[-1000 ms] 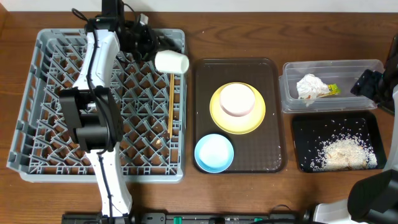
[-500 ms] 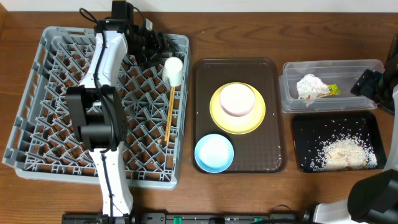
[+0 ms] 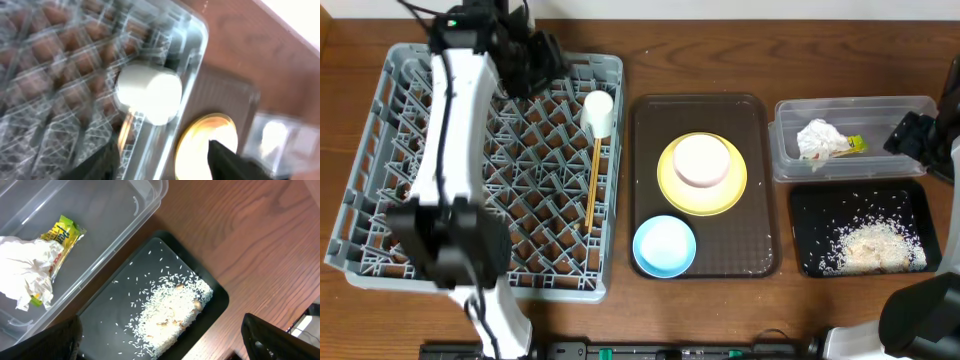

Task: Sort waste into correct bins and load items into the dishwasher rack

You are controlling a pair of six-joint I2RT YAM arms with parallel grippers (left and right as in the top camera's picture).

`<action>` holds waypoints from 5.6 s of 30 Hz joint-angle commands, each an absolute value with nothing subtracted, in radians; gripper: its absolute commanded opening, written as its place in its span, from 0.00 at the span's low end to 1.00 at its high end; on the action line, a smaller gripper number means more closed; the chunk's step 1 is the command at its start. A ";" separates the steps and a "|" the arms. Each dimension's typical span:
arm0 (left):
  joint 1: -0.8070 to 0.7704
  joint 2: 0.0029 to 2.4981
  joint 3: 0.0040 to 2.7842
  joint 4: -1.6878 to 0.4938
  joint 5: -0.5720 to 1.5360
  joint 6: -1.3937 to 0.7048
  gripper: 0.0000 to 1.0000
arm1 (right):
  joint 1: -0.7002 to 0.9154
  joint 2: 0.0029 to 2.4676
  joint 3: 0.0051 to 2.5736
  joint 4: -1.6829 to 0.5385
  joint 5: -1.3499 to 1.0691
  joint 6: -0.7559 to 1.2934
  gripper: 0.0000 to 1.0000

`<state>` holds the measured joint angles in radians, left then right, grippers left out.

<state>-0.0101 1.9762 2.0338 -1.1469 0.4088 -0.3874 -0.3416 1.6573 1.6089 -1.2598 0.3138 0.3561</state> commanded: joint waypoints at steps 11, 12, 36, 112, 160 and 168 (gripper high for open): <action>-0.340 1.925 1.902 -1.443 0.006 -0.356 0.43 | -0.350 1.641 1.613 -1.260 0.324 0.369 0.99; -0.361 1.925 1.878 -1.433 0.007 -0.356 0.43 | -0.350 1.641 1.613 -1.260 0.324 0.369 0.99; -0.437 1.929 1.543 -1.062 0.007 -0.367 0.49 | -0.350 1.641 1.613 -1.260 0.324 0.369 0.99; -0.439 1.929 1.542 -0.977 0.015 -0.447 0.08 | -0.350 1.641 1.613 -1.260 0.324 0.369 0.99; -0.423 1.686 1.588 -1.028 -0.014 -0.470 0.38 | -0.350 1.641 1.613 -1.260 0.324 0.369 0.99; -0.568 1.634 1.575 -1.090 0.113 -0.476 0.22 | -0.350 1.641 1.613 -1.260 0.324 0.369 0.99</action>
